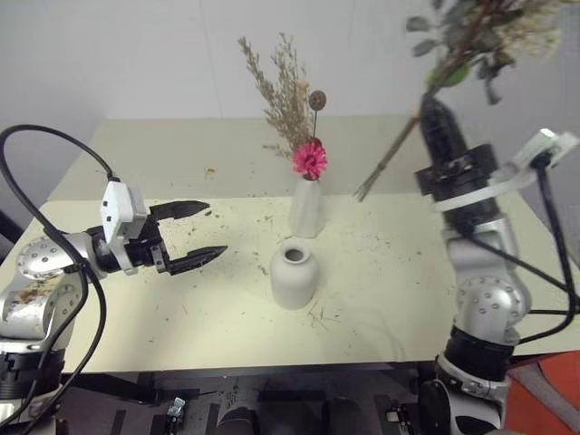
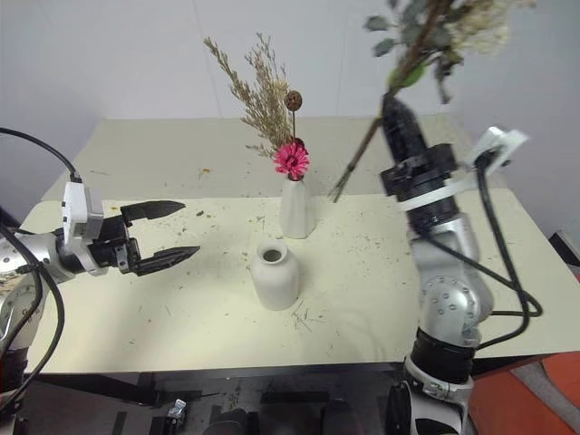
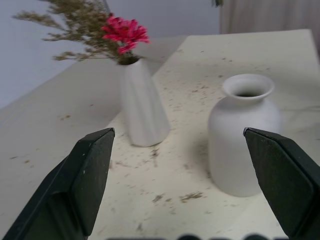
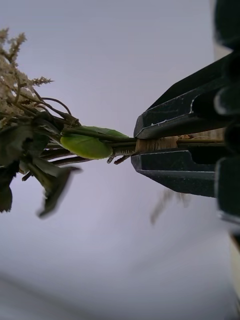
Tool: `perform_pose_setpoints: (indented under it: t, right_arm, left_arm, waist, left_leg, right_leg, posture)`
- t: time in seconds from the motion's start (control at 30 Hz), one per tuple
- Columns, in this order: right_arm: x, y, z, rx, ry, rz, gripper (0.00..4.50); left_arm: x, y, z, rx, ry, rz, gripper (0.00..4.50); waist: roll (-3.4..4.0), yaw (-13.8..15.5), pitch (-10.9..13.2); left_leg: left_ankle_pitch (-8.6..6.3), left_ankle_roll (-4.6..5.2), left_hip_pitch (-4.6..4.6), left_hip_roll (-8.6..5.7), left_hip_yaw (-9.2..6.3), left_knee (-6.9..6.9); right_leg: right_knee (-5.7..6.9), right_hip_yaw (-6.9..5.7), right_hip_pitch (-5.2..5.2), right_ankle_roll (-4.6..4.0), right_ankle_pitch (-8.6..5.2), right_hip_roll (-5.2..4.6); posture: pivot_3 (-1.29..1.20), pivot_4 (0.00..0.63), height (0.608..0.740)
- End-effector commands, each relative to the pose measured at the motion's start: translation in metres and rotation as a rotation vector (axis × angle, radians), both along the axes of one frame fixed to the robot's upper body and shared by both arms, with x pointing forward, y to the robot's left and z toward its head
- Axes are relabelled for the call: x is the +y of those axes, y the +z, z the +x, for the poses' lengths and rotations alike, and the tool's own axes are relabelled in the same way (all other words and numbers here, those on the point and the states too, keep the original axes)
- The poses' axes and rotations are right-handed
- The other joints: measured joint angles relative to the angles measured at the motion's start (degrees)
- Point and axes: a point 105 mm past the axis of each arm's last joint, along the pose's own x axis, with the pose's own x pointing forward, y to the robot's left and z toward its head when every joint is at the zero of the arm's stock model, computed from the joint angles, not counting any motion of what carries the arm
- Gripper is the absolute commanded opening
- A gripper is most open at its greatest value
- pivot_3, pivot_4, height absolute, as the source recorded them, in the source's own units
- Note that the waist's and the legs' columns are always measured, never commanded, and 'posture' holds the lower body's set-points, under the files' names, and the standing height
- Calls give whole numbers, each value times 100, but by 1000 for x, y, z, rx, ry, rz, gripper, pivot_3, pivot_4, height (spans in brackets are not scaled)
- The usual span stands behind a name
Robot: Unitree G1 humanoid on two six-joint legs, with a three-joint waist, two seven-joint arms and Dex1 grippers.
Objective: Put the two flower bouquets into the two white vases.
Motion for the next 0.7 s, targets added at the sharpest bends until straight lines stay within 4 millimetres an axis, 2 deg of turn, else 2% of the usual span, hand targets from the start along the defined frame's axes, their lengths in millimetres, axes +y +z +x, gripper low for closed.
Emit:
perform_pose_setpoints:
  t: [0.03, 0.2, 0.33, 0.5, 0.7]
  right_arm:
    - [24, 10, -27, -146, 113, -66, 174]
    - [37, 3, -31, -149, 193, -105, 174]
    - [45, -9, -34, -155, 223, -132, 174]
    - [53, -26, -26, -146, 224, -157, 174]
    - [57, -33, -17, -149, 194, -159, 174]
  left_arm:
    - [5, 8, -11, -18, -25, 34, 4500]
    - [9, 4, -16, -3, -21, 58, 4500]
    - [8, 3, -20, 5, -19, 52, 4500]
    - [8, 3, -22, 12, -1, 39, 4500]
    - [9, 3, -22, 13, 7, 45, 4500]
  waist:
    - [0, 7, 0]
    - [0, 50, 0]
    - [0, 63, 0]
    - [-1, 41, -1]
    - [-1, 38, -1]
  left_leg:
    - [0, 0, -1, 0, 0, 0]
    - [0, 0, -3, -2, 0, 2]
    - [0, -1, 1, -2, 0, 2]
    - [0, -1, 1, -2, 1, 2]
    - [0, -1, 1, -2, 0, 2]
  right_leg:
    - [-1, 0, 0, 0, 0, 0]
    - [-8, -4, 2, 0, 0, -4]
    - [-20, -5, 2, -1, -1, -4]
    - [-19, -3, 1, -2, -1, -3]
    - [-17, -3, 1, -2, -1, -2]
  posture:
    - [0, 150, 740]
    - [0, 150, 740]
    - [0, 150, 740]
    - [0, 150, 740]
    - [0, 150, 740]
